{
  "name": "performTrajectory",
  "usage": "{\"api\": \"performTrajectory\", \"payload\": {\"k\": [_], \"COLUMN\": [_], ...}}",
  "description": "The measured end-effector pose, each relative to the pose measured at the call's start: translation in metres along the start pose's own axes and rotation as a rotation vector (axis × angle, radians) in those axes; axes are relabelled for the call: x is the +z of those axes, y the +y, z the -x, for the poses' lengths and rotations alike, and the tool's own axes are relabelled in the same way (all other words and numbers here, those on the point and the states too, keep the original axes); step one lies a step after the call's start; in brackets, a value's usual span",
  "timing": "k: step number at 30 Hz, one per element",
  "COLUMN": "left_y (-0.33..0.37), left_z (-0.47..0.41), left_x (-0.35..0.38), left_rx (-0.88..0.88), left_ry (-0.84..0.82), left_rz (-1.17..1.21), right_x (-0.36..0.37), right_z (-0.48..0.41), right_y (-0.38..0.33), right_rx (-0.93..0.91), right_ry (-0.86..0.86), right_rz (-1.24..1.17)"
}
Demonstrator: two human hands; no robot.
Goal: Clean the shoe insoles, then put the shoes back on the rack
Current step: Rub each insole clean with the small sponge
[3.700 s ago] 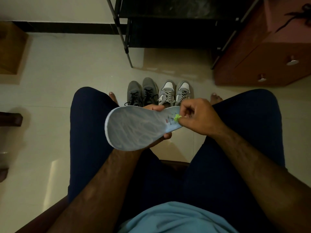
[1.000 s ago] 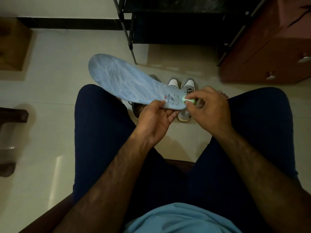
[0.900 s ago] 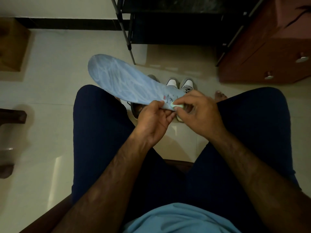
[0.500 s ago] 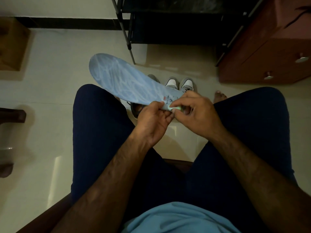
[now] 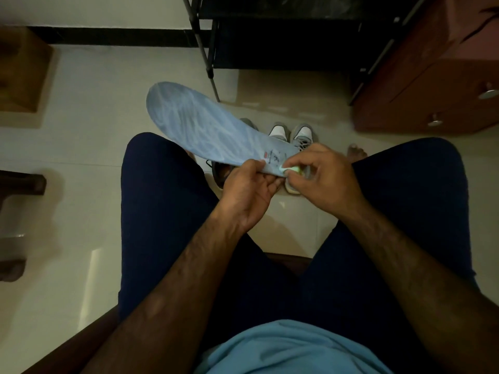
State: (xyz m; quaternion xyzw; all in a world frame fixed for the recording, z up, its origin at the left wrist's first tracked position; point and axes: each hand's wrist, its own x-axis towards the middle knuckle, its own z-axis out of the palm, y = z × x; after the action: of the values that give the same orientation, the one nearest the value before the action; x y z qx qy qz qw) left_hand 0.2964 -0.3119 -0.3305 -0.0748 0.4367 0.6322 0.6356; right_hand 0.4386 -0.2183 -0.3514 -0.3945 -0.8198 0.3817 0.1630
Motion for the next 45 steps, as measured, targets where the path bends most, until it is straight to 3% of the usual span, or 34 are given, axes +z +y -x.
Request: {"api": "performTrajectory", "payload": {"k": [3,8,12,17,22,27,31,35,40,45], "left_y": [-0.002,-0.002,-0.002,-0.001,-0.001,-0.002,-0.003,-0.004,-0.004,-0.007], "left_z": [0.000,0.001,0.001,0.001,-0.001,0.000,-0.002,-0.002,-0.001,-0.002], "left_x": [-0.001,-0.001,-0.001,0.001,0.000,0.001,-0.002,0.000,-0.001,0.001], "left_rx": [-0.015,-0.055,-0.054,-0.062,-0.054,-0.076,-0.079,-0.091,-0.096,-0.094], "left_ry": [0.004,0.015,0.017,0.033,0.056,0.061,0.078,0.080,0.099,0.083], "left_rz": [-0.020,-0.036,-0.064,-0.066,-0.094,-0.125,-0.144,-0.149,-0.175,-0.194], "right_x": [0.003,-0.002,0.002,-0.004,0.000,-0.001,0.004,-0.003,0.000,-0.006], "right_z": [0.003,-0.009,0.000,-0.016,-0.004,-0.016,-0.005,-0.020,-0.005,-0.021], "right_y": [-0.008,0.003,-0.005,0.004,0.000,0.007,0.000,0.008,0.005,0.012], "right_rx": [-0.068,0.043,-0.049,0.042,-0.045,0.039,-0.057,0.064,-0.023,0.113], "right_ry": [-0.072,0.084,-0.044,0.101,-0.072,0.096,-0.059,0.080,-0.100,0.076], "right_rz": [-0.043,0.009,0.002,0.016,-0.012,-0.007,0.016,0.015,0.004,0.033]}}
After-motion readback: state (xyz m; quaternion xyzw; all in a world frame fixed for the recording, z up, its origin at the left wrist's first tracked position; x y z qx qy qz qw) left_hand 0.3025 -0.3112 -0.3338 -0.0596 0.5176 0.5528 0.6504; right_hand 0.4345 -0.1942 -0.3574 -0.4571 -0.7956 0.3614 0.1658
